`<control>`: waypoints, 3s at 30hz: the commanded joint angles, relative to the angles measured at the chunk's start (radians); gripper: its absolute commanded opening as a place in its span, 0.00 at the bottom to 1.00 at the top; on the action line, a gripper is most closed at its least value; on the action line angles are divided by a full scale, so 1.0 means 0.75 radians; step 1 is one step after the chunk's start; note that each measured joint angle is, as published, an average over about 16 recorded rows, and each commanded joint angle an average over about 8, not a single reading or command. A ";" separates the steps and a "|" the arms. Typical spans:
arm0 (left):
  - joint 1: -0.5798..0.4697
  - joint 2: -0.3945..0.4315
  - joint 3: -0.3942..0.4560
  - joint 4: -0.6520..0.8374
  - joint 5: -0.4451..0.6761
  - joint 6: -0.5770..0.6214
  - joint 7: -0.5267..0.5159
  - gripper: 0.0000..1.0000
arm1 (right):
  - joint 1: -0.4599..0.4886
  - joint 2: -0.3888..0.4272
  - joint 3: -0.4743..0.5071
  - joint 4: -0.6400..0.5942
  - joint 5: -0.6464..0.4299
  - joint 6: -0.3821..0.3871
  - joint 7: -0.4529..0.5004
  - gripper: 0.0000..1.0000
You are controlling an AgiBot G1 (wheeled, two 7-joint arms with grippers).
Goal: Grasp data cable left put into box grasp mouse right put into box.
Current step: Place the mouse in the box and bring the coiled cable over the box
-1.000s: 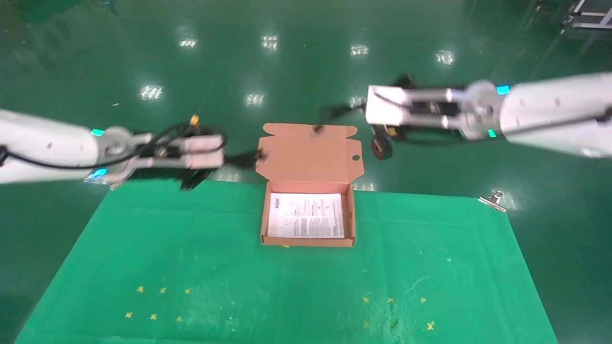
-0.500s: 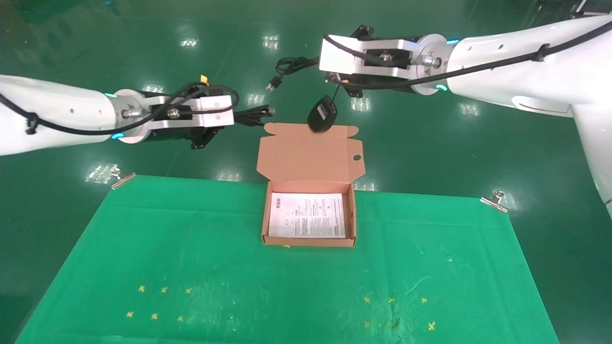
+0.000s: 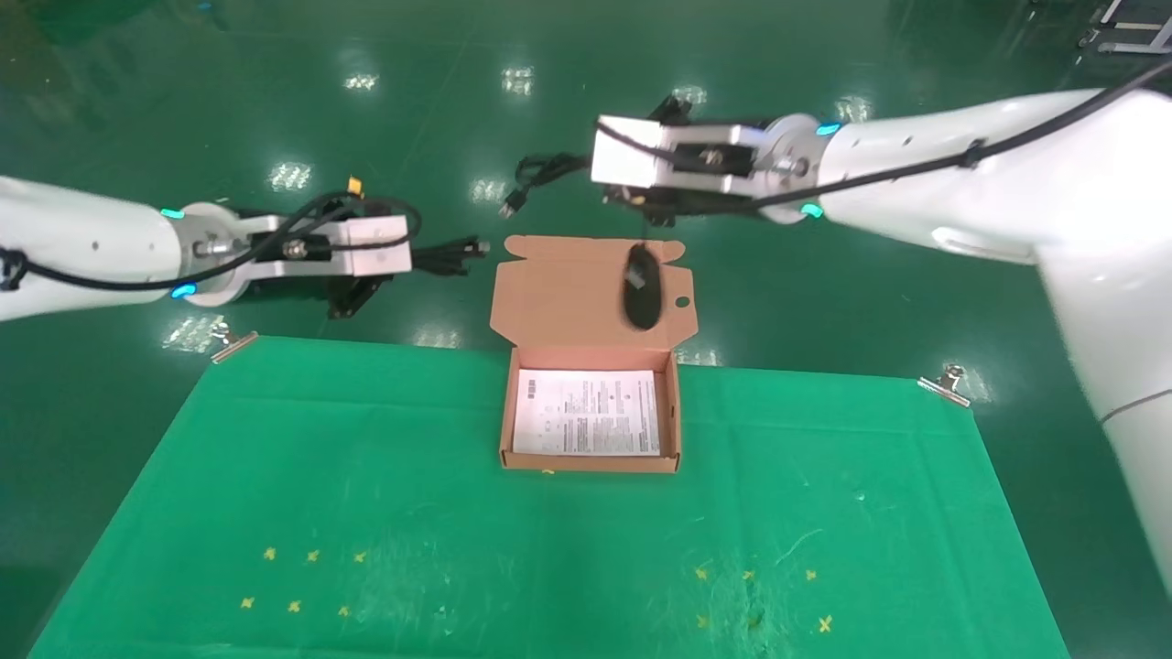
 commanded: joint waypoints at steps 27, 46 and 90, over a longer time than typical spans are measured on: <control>0.042 -0.100 0.034 -0.227 0.203 0.170 -0.287 0.00 | -0.136 -0.058 -0.462 -0.044 0.382 0.112 0.073 0.00; 0.043 -0.100 0.034 -0.231 0.205 0.171 -0.291 0.00 | -0.197 -0.056 -0.803 -0.287 0.752 0.303 0.503 0.29; 0.176 0.492 0.100 0.566 -0.299 -0.401 0.595 0.00 | -0.071 0.577 -0.855 0.180 0.698 0.310 0.603 1.00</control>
